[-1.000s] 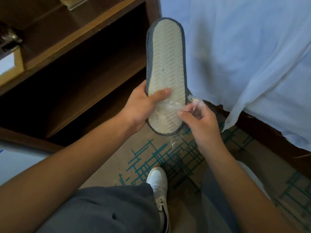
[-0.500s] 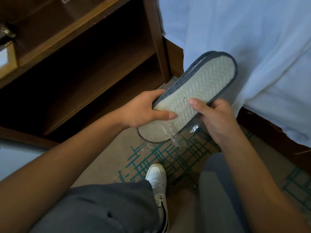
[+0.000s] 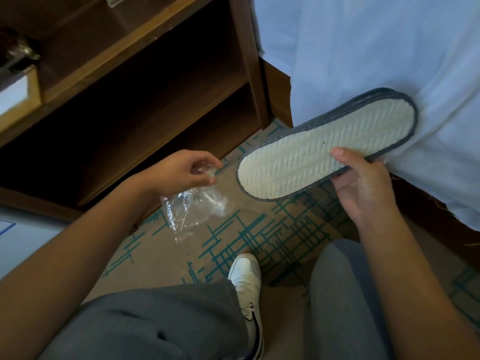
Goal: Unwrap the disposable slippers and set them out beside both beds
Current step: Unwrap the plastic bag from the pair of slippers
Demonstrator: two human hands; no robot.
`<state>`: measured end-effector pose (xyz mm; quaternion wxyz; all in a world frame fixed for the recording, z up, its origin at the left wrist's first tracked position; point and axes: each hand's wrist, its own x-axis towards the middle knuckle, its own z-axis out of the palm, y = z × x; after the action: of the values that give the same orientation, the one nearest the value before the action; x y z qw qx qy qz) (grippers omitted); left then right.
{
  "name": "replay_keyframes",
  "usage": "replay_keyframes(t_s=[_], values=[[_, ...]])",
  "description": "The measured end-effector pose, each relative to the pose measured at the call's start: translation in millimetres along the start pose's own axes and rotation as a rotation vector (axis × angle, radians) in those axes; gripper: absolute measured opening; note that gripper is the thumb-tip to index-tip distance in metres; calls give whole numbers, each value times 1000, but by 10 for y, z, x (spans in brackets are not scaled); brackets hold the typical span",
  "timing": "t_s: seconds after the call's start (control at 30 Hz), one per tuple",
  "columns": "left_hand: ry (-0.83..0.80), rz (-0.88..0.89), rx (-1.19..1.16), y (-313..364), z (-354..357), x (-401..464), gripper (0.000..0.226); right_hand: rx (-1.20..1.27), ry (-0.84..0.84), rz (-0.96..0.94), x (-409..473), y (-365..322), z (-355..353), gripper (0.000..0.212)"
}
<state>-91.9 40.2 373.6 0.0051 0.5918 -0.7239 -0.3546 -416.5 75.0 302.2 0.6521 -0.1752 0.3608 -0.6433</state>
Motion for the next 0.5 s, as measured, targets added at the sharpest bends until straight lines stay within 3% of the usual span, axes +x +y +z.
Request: replay_keyframes(t_s=[0.1,0.23,0.3,0.43,0.5], values=[[133,-63,12,-105,3,-13,23,-224,65,-22,-53,38,54,30],[284,56,-20,-17,50,39,14,-446,73,-30,-99,85,74,31],[269,90,-38,30,61,79,18,-554,42,-33,-101,57,53,26],[251,46,-175,-61,160,268,50,-726,-38,-29,-32,19,-1,21],[234,-28,-231,-122,254,396,47,-809,-83,-42,1,9,-19,22]])
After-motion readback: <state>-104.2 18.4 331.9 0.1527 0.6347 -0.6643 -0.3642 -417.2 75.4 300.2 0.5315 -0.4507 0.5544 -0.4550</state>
